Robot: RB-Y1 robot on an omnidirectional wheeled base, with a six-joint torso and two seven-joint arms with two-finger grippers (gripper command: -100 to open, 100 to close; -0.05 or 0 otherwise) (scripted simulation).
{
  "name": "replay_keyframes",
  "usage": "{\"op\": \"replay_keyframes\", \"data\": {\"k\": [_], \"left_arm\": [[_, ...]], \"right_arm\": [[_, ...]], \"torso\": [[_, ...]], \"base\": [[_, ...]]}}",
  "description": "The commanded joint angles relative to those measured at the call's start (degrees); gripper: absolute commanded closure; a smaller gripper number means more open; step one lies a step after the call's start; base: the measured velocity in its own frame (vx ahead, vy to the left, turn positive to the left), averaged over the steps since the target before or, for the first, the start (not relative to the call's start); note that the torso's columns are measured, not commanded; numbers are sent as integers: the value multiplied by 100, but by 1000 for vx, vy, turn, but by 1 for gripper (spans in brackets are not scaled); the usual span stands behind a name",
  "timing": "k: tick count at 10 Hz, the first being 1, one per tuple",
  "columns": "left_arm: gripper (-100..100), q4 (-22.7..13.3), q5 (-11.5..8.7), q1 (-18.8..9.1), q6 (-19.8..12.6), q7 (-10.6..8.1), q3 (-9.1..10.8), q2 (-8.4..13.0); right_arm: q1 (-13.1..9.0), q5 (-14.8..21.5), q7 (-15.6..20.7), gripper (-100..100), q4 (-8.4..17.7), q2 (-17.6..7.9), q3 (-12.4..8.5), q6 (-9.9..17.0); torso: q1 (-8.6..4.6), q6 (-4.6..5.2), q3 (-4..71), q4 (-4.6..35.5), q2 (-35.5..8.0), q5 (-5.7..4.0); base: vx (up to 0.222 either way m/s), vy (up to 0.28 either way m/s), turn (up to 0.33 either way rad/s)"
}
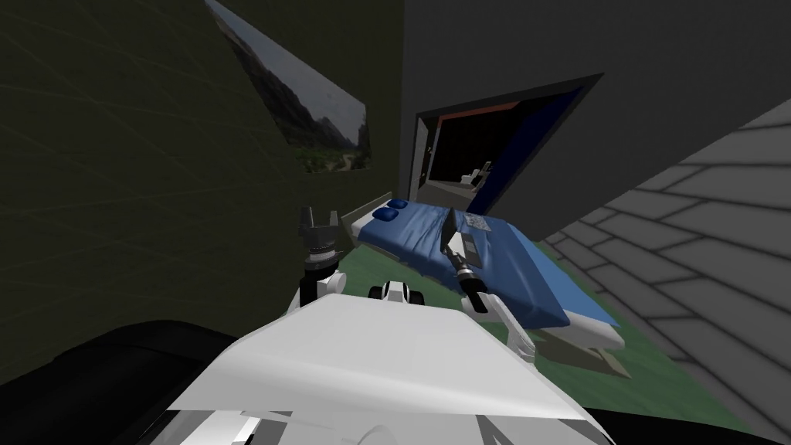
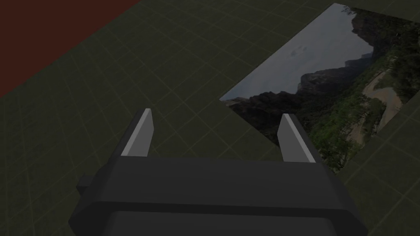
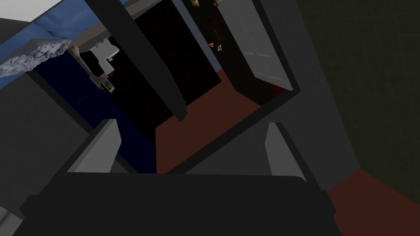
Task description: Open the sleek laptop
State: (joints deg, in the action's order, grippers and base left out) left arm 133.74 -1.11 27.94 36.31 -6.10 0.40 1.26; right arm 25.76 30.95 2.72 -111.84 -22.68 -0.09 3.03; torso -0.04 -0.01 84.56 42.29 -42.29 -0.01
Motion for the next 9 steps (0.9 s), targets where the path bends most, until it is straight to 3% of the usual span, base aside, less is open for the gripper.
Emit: {"op": "replay_keyframes", "data": {"k": [1, 9], "left_arm": [[0, 0, 0, 0, 0, 0, 0, 0], [0, 0, 0, 0, 0, 0, 0, 0]], "right_arm": [[-12, 285, 21, -100, 186, -200, -14, 411], [-148, 1233, 103, -100, 895, -874, -9, 1669]], "torso": [[7, 0, 2, -1, 3, 2], [-1, 3, -1, 1, -3, 1]], "base": [[31, 46, 66], [28, 43, 108]]}}
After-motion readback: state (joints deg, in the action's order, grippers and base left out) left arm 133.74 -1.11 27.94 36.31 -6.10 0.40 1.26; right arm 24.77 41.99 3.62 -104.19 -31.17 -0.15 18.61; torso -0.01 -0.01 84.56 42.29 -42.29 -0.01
